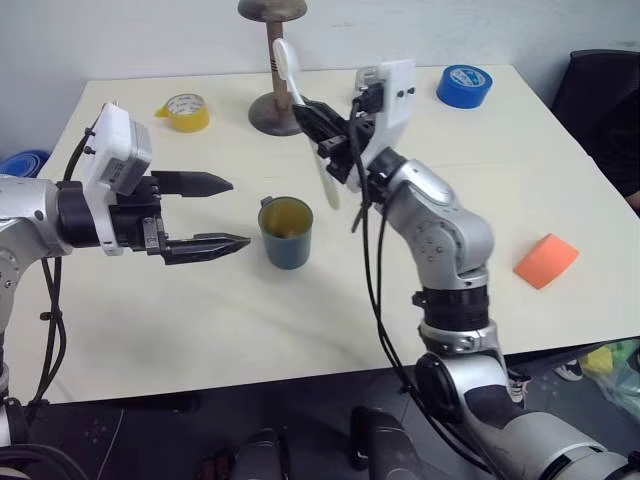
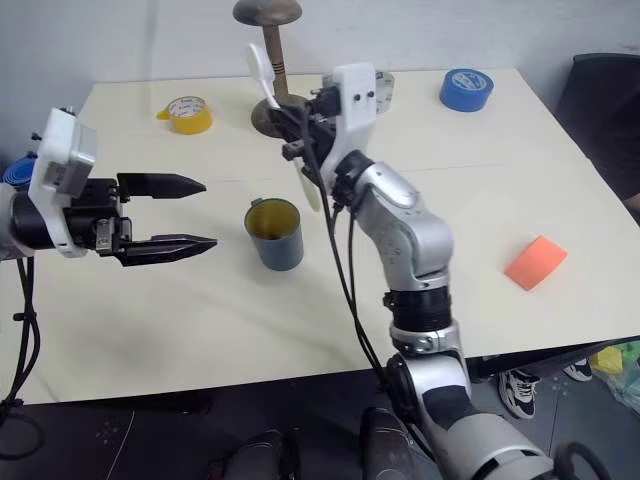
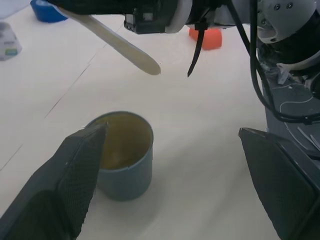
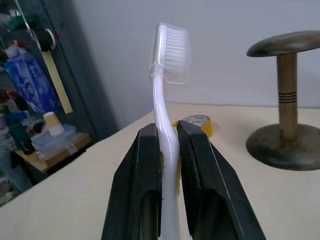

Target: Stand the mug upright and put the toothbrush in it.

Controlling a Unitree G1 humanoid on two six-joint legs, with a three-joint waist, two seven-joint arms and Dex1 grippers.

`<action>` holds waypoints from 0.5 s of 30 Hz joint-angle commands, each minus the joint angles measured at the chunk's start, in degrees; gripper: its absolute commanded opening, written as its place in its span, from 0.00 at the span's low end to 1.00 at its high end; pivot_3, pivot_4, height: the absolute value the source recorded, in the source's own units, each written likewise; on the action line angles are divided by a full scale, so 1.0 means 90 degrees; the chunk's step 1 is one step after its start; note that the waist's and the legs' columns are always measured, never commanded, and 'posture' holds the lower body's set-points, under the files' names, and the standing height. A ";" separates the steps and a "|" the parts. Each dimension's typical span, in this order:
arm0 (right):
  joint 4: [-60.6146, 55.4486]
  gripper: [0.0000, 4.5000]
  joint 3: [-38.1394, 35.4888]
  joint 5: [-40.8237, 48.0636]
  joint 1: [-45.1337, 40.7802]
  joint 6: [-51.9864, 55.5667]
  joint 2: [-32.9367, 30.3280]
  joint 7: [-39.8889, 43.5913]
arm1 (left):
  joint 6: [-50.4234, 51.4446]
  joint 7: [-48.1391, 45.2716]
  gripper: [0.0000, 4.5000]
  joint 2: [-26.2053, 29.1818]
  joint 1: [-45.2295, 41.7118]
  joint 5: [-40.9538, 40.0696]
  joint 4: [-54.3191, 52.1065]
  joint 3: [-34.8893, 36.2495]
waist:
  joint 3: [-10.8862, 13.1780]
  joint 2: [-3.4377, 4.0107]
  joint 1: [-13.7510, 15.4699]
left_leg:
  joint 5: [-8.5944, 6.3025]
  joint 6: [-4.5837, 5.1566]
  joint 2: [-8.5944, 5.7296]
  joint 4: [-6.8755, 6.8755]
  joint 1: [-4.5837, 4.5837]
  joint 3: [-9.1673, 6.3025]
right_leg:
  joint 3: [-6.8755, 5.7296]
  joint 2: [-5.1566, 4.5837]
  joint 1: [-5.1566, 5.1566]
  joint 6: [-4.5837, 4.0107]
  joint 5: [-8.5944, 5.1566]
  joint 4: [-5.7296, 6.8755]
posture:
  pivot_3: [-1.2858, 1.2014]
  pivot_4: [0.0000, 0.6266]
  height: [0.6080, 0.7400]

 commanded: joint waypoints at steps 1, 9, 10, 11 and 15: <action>0.0932 0.04 0.0323 -0.0259 -0.0190 -0.1267 0.0502 0.0136 | 0.0136 0.0162 1.00 0.0201 0.0086 -0.0114 -0.0177 0.0510 | 0.0000 0.0000 -0.0051 | 0.0000 0.0000 0.0000 -0.0001 0.0000 -0.0001 | 0.0000 0.0000 -0.0001 0.0000 0.0000 0.0002 | 0.52 0.24 1.00; 0.2509 0.04 0.0617 -0.0690 -0.0317 -0.2742 0.0838 0.0401 | 0.0418 0.0343 1.00 0.0328 0.0330 -0.0279 -0.0451 0.0872 | 0.0001 0.0002 -0.0180 | 0.0000 -0.0001 0.0000 -0.0008 0.0001 -0.0007 | -0.0002 0.0000 -0.0002 0.0000 0.0000 0.0004 | 0.52 0.24 1.00; 0.2638 0.04 0.0610 -0.0696 -0.0335 -0.2844 0.0865 0.0416 | 0.0436 0.0361 1.00 0.0338 0.0354 -0.0304 -0.0478 0.0900 | 0.0002 0.0002 -0.0188 | 0.0001 -0.0002 0.0000 -0.0010 0.0001 -0.0008 | -0.0002 0.0000 -0.0004 0.0000 0.0000 0.0004 | 0.52 0.24 1.00; 0.2747 0.04 0.0615 -0.0710 -0.0346 -0.2946 0.0888 0.0437 | 0.0451 0.0380 1.00 0.0346 0.0371 -0.0325 -0.0503 0.0918 | 0.0002 0.0002 -0.0195 | 0.0001 -0.0002 0.0000 -0.0010 0.0001 -0.0009 | -0.0002 0.0000 -0.0004 0.0000 0.0000 0.0004 | 0.52 0.24 1.00; 0.3042 0.25 0.0607 -0.0730 -0.0390 -0.3237 0.0937 0.0454 | 0.0484 0.0427 1.00 0.0386 0.0353 -0.0370 -0.0535 0.0919 | 0.0002 0.0003 -0.0203 | 0.0002 -0.0003 0.0000 -0.0010 0.0001 -0.0009 | -0.0001 0.0000 -0.0004 -0.0001 0.0000 0.0005 | 0.52 0.24 1.00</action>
